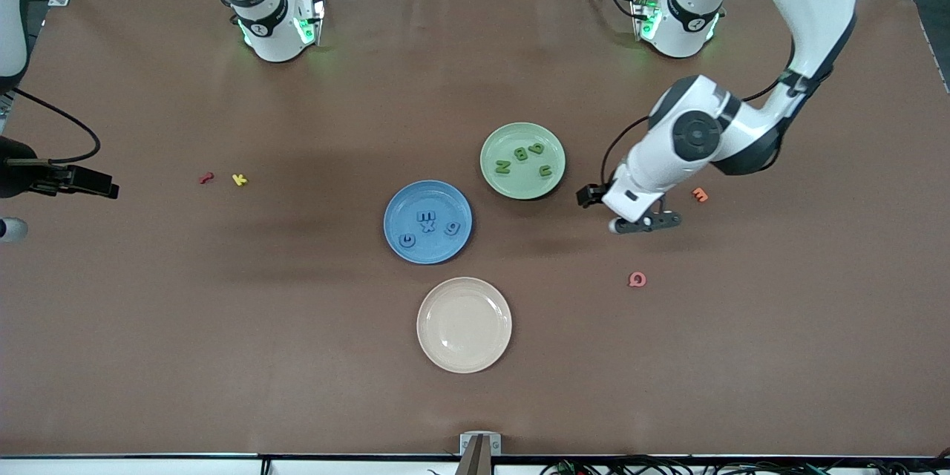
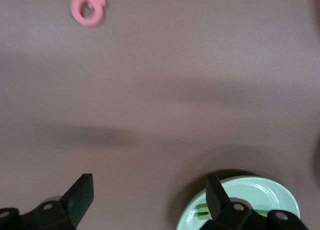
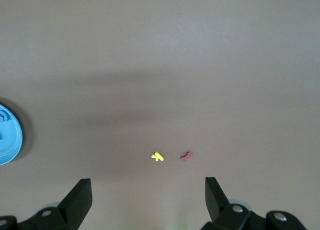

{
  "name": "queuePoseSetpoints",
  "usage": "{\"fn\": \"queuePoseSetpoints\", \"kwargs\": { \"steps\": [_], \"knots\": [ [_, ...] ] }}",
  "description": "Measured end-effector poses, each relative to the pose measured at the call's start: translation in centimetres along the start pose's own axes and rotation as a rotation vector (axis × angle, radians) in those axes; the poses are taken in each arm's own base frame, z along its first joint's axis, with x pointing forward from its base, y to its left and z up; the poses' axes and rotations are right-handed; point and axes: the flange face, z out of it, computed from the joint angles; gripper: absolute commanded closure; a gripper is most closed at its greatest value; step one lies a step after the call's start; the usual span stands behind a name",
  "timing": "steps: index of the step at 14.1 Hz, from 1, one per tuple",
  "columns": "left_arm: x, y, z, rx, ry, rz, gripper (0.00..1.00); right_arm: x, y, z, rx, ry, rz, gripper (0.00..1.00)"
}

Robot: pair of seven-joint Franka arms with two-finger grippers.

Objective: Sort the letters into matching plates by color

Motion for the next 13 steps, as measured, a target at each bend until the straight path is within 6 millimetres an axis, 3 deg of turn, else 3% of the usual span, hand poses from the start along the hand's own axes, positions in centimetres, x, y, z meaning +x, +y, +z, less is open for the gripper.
{"fn": "queuePoseSetpoints", "kwargs": {
  "steps": [3,7,13],
  "knots": [
    [2.1,-4.2,-2.4,-0.016,0.028,0.062,0.01,-0.2,-1.6,-0.2,-0.004,-0.008,-0.011,0.00],
    [4.0,-9.7,-6.1,-0.042,0.080,0.096,0.01,-0.9,-1.6,-0.5,-0.004,-0.044,-0.005,0.00],
    [4.4,-17.1,-12.3,0.032,0.127,0.148,0.01,-5.1,-2.5,-5.0,-0.004,-0.022,-0.023,0.00]
  ]
}}
